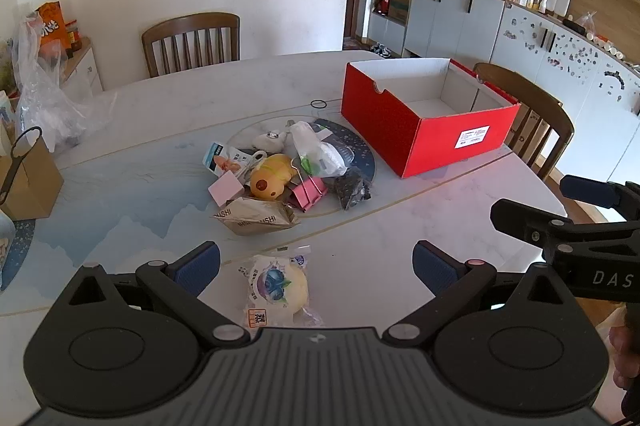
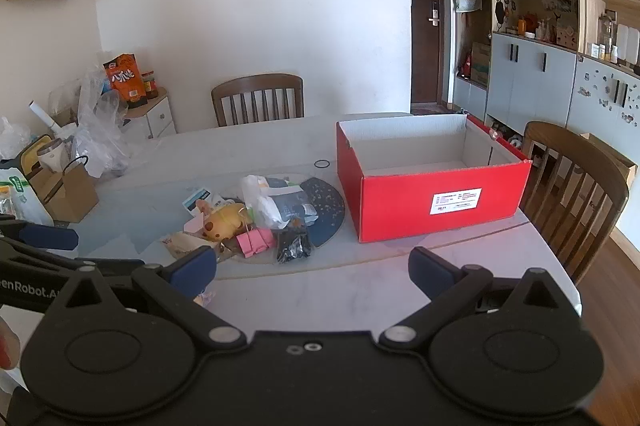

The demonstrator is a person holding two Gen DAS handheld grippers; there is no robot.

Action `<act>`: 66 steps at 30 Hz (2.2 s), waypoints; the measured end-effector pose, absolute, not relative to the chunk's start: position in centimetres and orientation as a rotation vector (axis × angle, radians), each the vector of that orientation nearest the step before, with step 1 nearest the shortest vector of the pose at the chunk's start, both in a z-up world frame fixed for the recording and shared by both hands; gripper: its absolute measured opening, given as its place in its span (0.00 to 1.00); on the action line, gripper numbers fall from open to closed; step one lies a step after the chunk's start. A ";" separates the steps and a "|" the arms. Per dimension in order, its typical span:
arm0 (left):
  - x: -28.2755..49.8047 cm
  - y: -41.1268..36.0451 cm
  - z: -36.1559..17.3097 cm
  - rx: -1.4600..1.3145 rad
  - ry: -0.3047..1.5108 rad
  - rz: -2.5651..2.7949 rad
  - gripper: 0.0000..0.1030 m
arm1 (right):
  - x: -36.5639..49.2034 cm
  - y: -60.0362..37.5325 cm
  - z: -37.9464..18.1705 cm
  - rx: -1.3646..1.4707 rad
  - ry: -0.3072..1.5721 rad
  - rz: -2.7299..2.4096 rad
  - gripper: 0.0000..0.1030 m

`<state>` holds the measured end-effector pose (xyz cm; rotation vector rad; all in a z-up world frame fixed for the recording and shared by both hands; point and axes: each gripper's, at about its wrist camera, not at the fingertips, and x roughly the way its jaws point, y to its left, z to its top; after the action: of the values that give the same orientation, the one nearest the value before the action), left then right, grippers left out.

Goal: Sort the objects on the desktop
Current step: 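Move the left tool to the blueberry bun while the right tool reaches the white-grey bag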

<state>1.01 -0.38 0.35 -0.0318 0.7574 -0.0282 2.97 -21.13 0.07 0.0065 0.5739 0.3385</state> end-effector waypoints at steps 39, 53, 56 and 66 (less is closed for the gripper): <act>4.2 0.7 -7.8 -0.024 0.750 0.111 1.00 | 11.1 -18.8 -2.6 -0.129 0.544 0.562 0.98; 7.0 2.7 -11.3 0.028 0.859 0.010 1.00 | 18.1 -12.4 -6.0 -0.154 0.643 0.471 0.87; 7.4 2.8 -11.6 0.047 0.875 -0.015 1.00 | 19.3 -11.3 -6.4 -0.159 0.653 0.452 0.86; 8.4 3.3 -12.5 0.058 0.917 -0.091 0.87 | 22.2 -6.9 -7.4 -0.183 0.687 0.433 0.77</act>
<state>8.40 3.27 -12.48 0.0583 0.9173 -0.0911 22.18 -6.94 -7.40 -0.1826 0.6871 0.4332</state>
